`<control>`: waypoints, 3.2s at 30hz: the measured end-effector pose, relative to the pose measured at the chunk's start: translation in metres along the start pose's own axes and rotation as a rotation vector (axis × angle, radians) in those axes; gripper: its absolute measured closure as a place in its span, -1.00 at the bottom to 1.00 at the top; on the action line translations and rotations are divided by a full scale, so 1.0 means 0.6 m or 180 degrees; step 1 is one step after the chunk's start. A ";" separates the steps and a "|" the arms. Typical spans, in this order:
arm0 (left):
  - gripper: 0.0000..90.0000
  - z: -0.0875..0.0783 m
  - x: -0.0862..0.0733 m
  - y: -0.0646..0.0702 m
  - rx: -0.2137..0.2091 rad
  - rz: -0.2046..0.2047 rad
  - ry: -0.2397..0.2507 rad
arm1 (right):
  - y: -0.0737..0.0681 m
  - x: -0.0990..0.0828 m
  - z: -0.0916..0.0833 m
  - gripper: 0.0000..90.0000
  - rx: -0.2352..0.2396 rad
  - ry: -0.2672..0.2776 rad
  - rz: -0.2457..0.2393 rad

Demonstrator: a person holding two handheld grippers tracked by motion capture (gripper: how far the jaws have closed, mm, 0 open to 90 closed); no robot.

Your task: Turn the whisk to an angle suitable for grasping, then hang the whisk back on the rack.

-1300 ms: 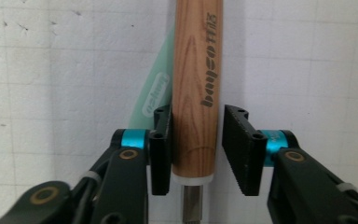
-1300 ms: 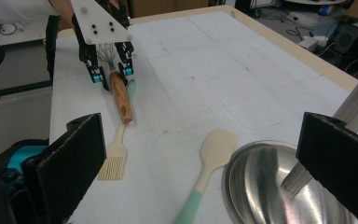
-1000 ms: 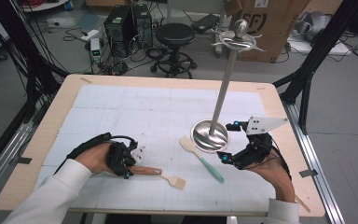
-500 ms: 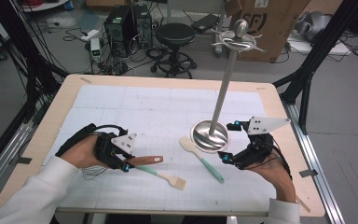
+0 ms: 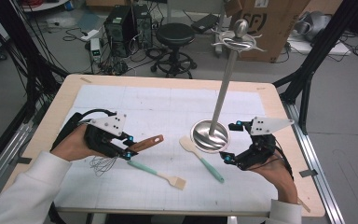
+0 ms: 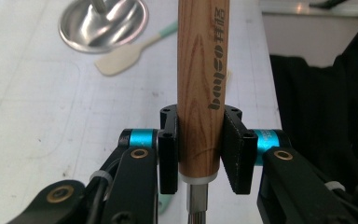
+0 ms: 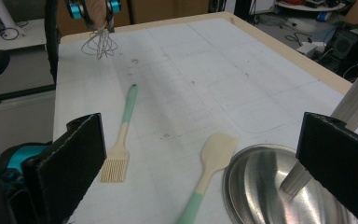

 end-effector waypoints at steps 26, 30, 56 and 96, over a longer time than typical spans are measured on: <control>0.56 -0.031 0.079 -0.037 0.0482 -0.0148 0.0709 | -0.004 0.001 -0.011 -0.99 -0.0004 0.0051 0.0015; 0.56 -0.032 0.087 -0.039 0.0481 -0.0137 0.0706 | -0.003 0.001 -0.012 -0.99 -0.0003 0.0052 0.0021; 0.56 -0.017 0.100 -0.052 0.0643 -0.0340 0.0815 | -0.036 0.060 -0.005 -0.99 0.0174 0.0183 -0.0076; 0.56 -0.010 0.102 -0.045 0.0826 -0.0450 0.0885 | -0.082 0.187 0.108 -0.99 0.0482 -0.0199 -0.0243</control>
Point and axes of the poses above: each handheld gripper's, and its own axes: z roughly forward along the jaws, x roughly out of its top, y roughly to its right, the point moved 5 cm from there along z, roughly forward along the jaws, and after that the axes turned 1 degree about y, right-handed, at the moved point
